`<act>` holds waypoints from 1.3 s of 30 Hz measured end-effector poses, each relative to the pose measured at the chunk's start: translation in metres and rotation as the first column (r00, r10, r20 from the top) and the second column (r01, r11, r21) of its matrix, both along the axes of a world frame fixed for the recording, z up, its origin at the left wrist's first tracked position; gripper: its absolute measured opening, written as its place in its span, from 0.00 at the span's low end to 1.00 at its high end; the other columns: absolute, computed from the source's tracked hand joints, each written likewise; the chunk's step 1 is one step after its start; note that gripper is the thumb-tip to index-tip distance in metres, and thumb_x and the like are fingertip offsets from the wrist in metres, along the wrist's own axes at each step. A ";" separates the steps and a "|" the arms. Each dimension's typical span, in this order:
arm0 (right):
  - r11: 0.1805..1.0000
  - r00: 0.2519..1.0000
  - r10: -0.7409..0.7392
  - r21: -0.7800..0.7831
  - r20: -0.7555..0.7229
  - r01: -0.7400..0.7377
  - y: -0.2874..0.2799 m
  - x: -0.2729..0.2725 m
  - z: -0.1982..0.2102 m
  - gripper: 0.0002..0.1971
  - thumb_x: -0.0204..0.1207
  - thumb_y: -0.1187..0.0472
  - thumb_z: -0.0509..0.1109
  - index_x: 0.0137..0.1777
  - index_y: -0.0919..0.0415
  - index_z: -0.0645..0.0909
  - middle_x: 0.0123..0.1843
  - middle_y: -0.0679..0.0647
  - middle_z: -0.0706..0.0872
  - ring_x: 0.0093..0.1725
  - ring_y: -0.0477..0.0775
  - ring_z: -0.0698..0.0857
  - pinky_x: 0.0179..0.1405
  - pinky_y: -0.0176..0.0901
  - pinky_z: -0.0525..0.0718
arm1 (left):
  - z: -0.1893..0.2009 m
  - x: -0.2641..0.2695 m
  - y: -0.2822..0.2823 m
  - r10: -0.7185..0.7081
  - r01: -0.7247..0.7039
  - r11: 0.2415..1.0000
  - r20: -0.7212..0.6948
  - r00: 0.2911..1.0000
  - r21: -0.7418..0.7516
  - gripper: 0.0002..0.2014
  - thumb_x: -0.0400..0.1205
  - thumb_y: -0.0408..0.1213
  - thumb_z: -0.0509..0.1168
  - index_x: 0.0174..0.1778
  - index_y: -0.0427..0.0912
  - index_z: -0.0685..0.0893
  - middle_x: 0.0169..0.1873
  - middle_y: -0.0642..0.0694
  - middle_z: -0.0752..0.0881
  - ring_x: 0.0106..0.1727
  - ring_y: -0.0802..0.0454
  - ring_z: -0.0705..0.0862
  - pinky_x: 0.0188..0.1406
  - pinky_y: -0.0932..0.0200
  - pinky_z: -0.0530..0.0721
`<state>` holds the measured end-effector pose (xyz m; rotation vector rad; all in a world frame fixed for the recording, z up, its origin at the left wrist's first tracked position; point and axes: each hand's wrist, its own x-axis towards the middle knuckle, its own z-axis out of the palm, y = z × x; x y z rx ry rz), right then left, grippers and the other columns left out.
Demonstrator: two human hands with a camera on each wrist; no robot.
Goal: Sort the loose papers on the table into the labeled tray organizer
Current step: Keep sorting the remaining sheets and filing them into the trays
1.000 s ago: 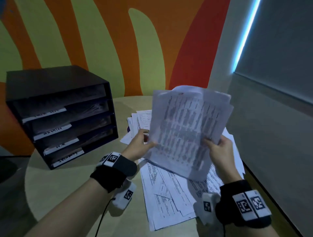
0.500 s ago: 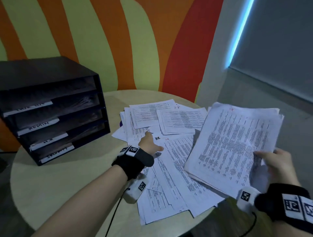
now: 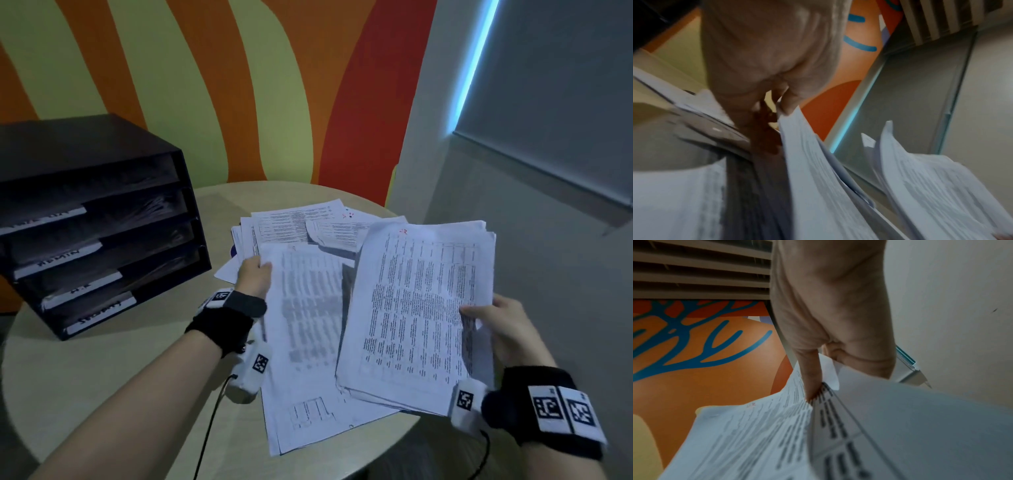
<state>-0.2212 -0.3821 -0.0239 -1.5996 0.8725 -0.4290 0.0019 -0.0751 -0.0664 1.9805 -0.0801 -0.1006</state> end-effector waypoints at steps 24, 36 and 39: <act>0.964 0.719 0.210 -0.263 0.662 -0.040 0.136 0.030 0.055 0.12 0.84 0.68 0.63 0.55 0.47 0.70 0.46 0.52 0.88 0.43 0.53 0.85 0.42 0.45 0.84 | 0.113 -0.064 0.012 -0.132 0.299 0.834 0.357 0.925 -0.465 0.19 0.75 0.37 0.76 0.61 0.36 0.84 0.51 0.44 0.89 0.53 0.49 0.89 0.58 0.52 0.86; 0.972 0.929 0.145 -0.224 0.341 -0.070 0.087 0.046 0.019 0.06 0.75 0.73 0.68 0.41 0.66 0.85 0.37 0.56 0.87 0.39 0.55 0.84 0.41 0.49 0.81 | 0.044 -0.047 0.013 -0.323 0.324 0.940 0.024 0.946 -0.110 0.27 0.74 0.27 0.76 0.67 0.36 0.76 0.56 0.43 0.83 0.55 0.54 0.84 0.52 0.64 0.81; 0.983 0.937 0.038 -0.181 0.346 0.028 0.058 0.035 0.024 0.05 0.72 0.71 0.71 0.43 0.62 0.85 0.39 0.57 0.87 0.38 0.54 0.84 0.41 0.47 0.82 | 0.025 -0.031 0.021 -0.183 0.192 0.981 -0.175 0.967 0.032 0.37 0.74 0.31 0.77 0.76 0.38 0.65 0.65 0.39 0.76 0.58 0.45 0.78 0.50 0.58 0.80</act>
